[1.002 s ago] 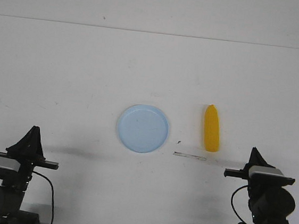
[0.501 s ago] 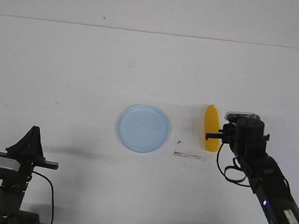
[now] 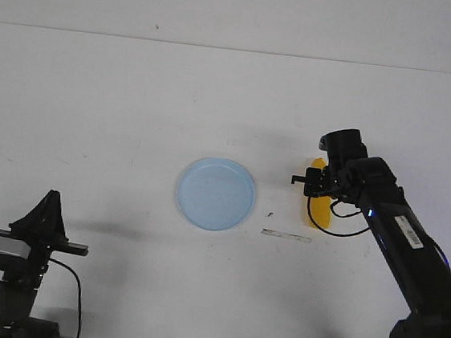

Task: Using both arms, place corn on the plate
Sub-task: 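Reach the right gripper to the yellow corn and grasp it, then carry the corn with the right gripper over the blue plate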

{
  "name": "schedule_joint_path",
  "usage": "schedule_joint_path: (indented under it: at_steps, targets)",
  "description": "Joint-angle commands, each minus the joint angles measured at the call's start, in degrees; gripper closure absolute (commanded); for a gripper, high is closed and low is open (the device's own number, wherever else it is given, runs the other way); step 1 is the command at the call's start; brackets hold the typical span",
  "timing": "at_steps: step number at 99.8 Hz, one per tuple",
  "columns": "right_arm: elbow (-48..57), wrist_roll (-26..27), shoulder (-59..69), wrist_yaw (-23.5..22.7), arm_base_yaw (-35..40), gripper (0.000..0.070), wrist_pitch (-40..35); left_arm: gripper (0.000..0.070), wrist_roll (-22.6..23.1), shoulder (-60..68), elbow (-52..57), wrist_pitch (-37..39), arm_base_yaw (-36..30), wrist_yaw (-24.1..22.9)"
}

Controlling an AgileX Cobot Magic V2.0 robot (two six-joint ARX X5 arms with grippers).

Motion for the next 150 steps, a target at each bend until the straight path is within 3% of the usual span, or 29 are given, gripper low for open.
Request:
schedule_joint_path:
  at_steps: [1,12,27,70,79,96,133,150]
  targets:
    - [1.3,0.8,2.0,-0.6,0.2,0.0265,0.1,0.0699,0.5,-0.1,0.4,0.8,0.0,-0.2]
    - [1.3,0.3,3.8,-3.0,0.2,0.0262,0.0,0.0699,0.5,-0.1,0.4,0.8,0.0,-0.2]
    - [1.3,-0.1,5.9,-2.7,0.2,0.0208,0.6,0.0699,0.5,-0.1,0.4,0.8,0.0,-0.2]
    - [1.3,-1.4,10.1,-2.2,-0.3,0.021,1.5,0.0699,0.5,-0.1,0.4,0.8,0.0,-0.2]
    - [1.3,-1.4,10.7,-1.2,-0.4,0.0237,1.8,0.0699,0.5,-0.1,0.4,0.9,0.0,-0.2]
    - [1.3,-1.4,11.1,-0.9,-0.6,0.0423,2.1,0.0699,0.5,-0.1,0.4,0.9,0.0,-0.2]
    - [3.1,-1.2,8.0,-2.0,0.1,0.0428,1.7,0.0699,0.5,-0.1,0.4,0.8,0.0,-0.2]
    - [6.9,-1.1,6.8,-11.0,3.8,0.0428,2.3,0.0699,0.5,-0.1,0.4,0.9,0.0,-0.2]
